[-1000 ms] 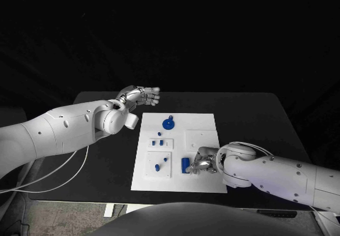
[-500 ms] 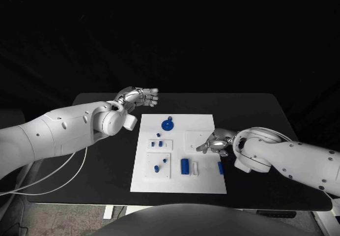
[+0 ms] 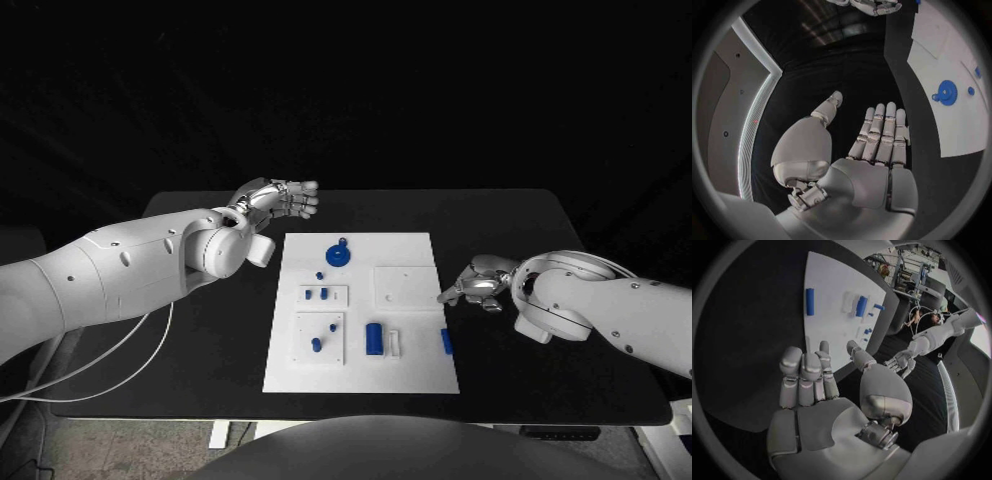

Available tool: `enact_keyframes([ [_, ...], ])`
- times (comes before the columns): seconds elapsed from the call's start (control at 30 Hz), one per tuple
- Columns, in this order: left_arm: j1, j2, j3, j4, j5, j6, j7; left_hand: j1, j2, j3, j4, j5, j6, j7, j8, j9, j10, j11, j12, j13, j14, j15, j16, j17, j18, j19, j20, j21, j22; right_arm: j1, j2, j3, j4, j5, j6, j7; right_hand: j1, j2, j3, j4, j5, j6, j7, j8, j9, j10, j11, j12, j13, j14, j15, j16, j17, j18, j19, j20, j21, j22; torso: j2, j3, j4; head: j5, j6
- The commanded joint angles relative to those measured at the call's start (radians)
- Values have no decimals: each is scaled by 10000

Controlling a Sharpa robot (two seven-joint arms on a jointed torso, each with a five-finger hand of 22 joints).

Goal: Assemble the parts on the task board

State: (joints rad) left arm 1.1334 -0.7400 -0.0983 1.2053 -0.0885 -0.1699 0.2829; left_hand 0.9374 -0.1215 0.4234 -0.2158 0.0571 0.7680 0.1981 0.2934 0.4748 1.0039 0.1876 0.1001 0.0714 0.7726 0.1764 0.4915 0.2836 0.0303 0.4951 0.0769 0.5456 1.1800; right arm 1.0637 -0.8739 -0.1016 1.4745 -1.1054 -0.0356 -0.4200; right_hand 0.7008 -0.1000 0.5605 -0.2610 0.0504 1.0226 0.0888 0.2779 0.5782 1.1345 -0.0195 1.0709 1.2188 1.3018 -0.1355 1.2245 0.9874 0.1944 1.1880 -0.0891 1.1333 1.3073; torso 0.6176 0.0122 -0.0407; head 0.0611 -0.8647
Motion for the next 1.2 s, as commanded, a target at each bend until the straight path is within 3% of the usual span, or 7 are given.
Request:
enact_keyframes([
  [0.03, 7, 22, 5, 27, -37, 137, 79, -45, 0, -47, -1, -13, -84, -13, 48, -13, -38, -11, 64, 1, -41, 54, -43, 13, 176, -2, 40, -58, 12, -141, -23, -57, -24, -855, 575, -402, 83, -35, 1, -33, -4, -28, 27, -26, 12, -48, -5, -35, 8, 13, 85, -56, -11, 674, 6, -27, -54, 83, 0, -3, -8, -20, 3],
  [0.43, 7, 0, 2, 43, -37, 173, 67, -48, 2, -50, 1, -13, -84, -13, 52, -13, -38, -11, 65, 1, -42, 56, -50, 19, 174, -5, 41, -61, 17, -730, 215, -107, -133, -1582, 807, -555, -127, -426, -2, 400, -12, -104, 59, -60, 53, -89, 28, -99, -20, 20, 119, -111, -22, 674, -5, 69, -117, 68, 8, -5, 16, -55, -42],
  [0.73, 6, -18, 0, 37, -37, 184, 64, -51, 4, -52, 3, -14, -84, -13, 56, -14, -38, -11, 67, 2, -42, 56, -54, 25, 173, -7, 42, -64, 22, -1016, 378, -109, -283, -1795, 811, -608, -286, -497, -108, 551, -12, -113, 55, -65, 72, -101, 24, -110, -24, 15, 115, -124, -16, 674, -25, 80, -136, 74, 2, -13, 17, -43, -76],
  [0.97, 6, -40, -2, 43, -37, 233, 36, -54, 7, -53, 4, -14, -85, -13, 58, -15, -38, -11, 68, 1, -42, 56, -57, 29, 172, -7, 42, -66, 25, -1201, 555, -111, -477, -1853, 713, -634, -306, -426, -133, 582, -11, -105, 50, -60, 81, -98, 19, -109, -23, 15, 111, -127, -12, 674, -30, 77, -140, 78, 6, -8, 21, -13, -80],
  [1.2, 6, -42, -4, 45, -37, 243, 29, -59, 10, -56, 8, -15, -89, -13, 58, -16, -40, -11, 68, 1, -40, 56, -59, 34, 172, -8, 43, -68, 29, -1247, 690, -111, -658, -1851, 623, -608, -243, -76, -214, 514, -11, -85, 39, -49, 107, -82, 8, -95, -16, 16, 101, -125, 4, 674, -37, 67, -133, 99, 8, -7, 16, 2, -80],
])
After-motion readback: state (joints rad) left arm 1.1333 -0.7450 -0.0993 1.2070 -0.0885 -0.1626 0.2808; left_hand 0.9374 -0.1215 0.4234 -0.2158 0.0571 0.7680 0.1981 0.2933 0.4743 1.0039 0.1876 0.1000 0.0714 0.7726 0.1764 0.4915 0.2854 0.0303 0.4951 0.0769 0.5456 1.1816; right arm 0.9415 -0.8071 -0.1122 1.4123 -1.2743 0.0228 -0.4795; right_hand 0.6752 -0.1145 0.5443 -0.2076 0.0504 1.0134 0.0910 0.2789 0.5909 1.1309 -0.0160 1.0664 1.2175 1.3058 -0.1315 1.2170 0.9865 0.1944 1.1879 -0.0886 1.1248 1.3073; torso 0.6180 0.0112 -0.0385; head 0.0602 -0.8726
